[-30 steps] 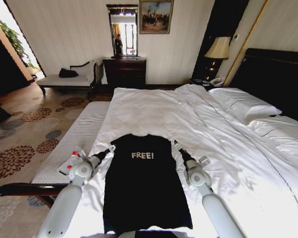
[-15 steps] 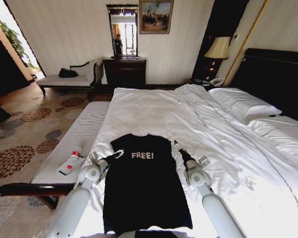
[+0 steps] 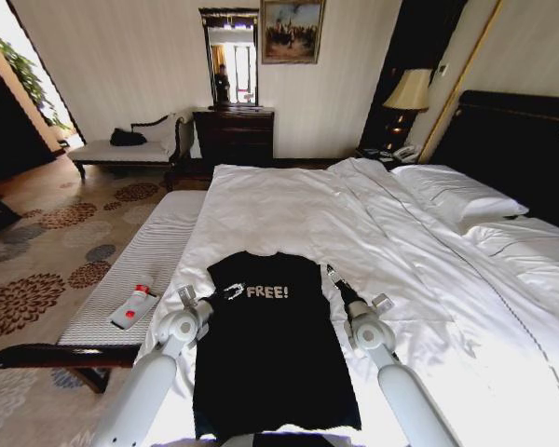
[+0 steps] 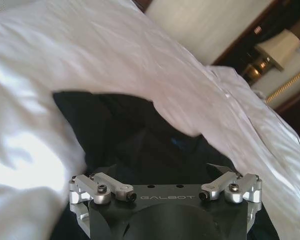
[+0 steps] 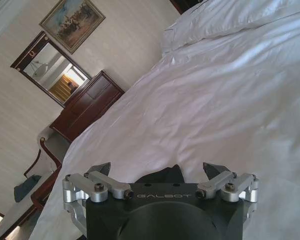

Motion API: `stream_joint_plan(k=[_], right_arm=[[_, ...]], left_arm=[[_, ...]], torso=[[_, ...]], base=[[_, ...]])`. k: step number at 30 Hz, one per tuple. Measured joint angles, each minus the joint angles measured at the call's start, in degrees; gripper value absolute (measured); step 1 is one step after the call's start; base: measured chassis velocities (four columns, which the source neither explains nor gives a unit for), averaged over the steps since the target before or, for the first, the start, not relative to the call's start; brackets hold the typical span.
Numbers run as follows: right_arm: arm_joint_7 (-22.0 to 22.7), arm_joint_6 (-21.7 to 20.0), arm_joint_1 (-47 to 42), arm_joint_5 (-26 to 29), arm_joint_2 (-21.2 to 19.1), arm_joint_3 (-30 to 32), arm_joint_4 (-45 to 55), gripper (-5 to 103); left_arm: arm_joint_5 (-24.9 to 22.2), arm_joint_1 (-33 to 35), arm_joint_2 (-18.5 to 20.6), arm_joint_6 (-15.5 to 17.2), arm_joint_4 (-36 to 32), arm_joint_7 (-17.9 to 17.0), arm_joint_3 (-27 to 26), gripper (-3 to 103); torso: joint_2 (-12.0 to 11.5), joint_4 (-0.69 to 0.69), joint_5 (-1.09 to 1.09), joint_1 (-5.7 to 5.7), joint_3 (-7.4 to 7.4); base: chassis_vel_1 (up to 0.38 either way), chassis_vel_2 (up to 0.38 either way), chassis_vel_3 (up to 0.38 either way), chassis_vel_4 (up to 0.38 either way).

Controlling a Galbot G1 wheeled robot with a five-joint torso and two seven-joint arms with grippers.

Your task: Fold the clothes on the bed.

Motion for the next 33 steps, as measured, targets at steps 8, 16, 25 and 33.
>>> stream_joint_plan(k=[8, 16, 25, 33], right_arm=[[0.0, 0.0, 0.2, -0.4, 0.4, -0.3, -0.5, 100], [0.0, 0.0, 0.2, -0.5, 0.1, -0.1, -0.5, 100], [0.0, 0.0, 0.1, -0.3, 0.0, 0.1, -0.5, 100], [0.0, 0.0, 0.0, -0.3, -0.1, 0.1, -0.3, 100]], left_arm=[[-3.4, -1.6, 0.6, 0.1, 1.0, -0.7, -0.9, 100], [-0.4, -1.7, -0.9, 0.0, 3.5, -0.1, 0.5, 100], [-0.2, -3.1, -0.2, -0.1, 4.9, 0.0, -0.4, 100], [-0.2, -3.2, 0.2, -0.1, 5.3, -0.1, -1.2, 100]], torso=[[0.0, 0.0, 0.01, 0.0, 0.0], [0.0, 0.0, 0.0, 0.0, 0.0], [0.0, 0.0, 0.0, 0.0, 0.0], [0.0, 0.0, 0.01, 0.0, 0.0]], base=[[0.0, 0.0, 0.0, 0.0], [0.0, 0.0, 0.0, 0.0], [0.0, 0.0, 0.0, 0.0], [0.0, 0.0, 0.0, 0.0]])
